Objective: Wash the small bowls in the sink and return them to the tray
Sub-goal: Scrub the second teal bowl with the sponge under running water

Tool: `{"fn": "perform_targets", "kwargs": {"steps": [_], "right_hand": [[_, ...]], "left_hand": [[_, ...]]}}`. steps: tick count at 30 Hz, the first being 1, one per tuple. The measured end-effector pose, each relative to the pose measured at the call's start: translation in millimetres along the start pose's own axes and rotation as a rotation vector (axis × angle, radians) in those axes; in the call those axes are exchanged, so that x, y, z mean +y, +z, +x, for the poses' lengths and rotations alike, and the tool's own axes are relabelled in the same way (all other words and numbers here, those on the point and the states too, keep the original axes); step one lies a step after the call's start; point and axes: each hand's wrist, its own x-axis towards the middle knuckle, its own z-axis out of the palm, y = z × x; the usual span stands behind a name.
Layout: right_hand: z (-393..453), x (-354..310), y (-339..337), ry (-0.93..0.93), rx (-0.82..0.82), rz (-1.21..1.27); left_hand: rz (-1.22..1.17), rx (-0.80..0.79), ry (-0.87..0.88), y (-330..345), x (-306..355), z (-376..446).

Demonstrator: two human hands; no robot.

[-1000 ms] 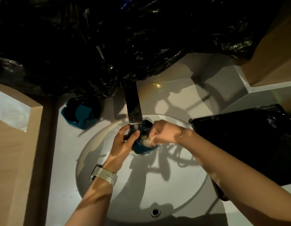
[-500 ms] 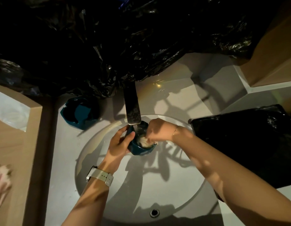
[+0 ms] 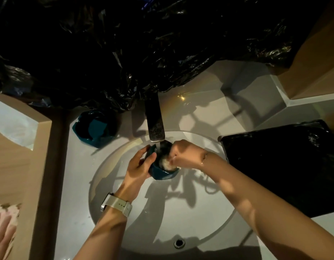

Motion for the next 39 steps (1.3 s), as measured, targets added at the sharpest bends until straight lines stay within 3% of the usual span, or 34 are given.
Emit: {"fn": "perform_targets", "kwargs": {"steps": [4,6,8,11,13,15,18,22,25,27,30,32,36,39], "right_hand": [[7,-5,21,-0.043,0.273,0.055],[-2,-9,25,-0.100,0.208,0.316],[-10,-7,20,-0.162,0.096,0.418],[-7,4,11,-0.160,0.041,0.177],[-4,9,7,-0.059,0.036,0.074],[-1,8,9,0.025,0.138,0.028],[-3,0,20,-0.007,0.299,0.099],[-10,2,27,-0.215,0.187,0.299],[-20,14,24,-0.215,0.110,0.375],[-29,22,27,-0.192,0.243,0.508],[-42,32,36,-0.089,0.664,0.573],[-52,33,36,-0.014,0.810,0.818],[-54,33,37,0.015,0.742,1.276],[-52,18,36,-0.046,0.804,1.270]], "left_hand": [[-0.022,-0.023,0.003,8,-4,-3],[-0.028,0.015,-0.006,8,-2,0],[-0.015,0.075,-0.018,6,3,5],[0.071,0.041,0.021,4,8,11],[0.089,0.009,0.009,7,9,10],[0.059,-0.005,-0.015,12,7,7],[0.051,-0.031,-0.025,16,4,5],[0.065,0.000,-0.041,13,8,8],[0.074,0.037,-0.023,12,12,8],[0.078,0.038,-0.011,11,12,7],[0.107,0.041,-0.003,7,12,2],[0.098,0.030,0.011,5,12,-6],[0.078,0.003,0.038,8,8,-22],[0.034,0.095,0.019,15,2,-25]]}}
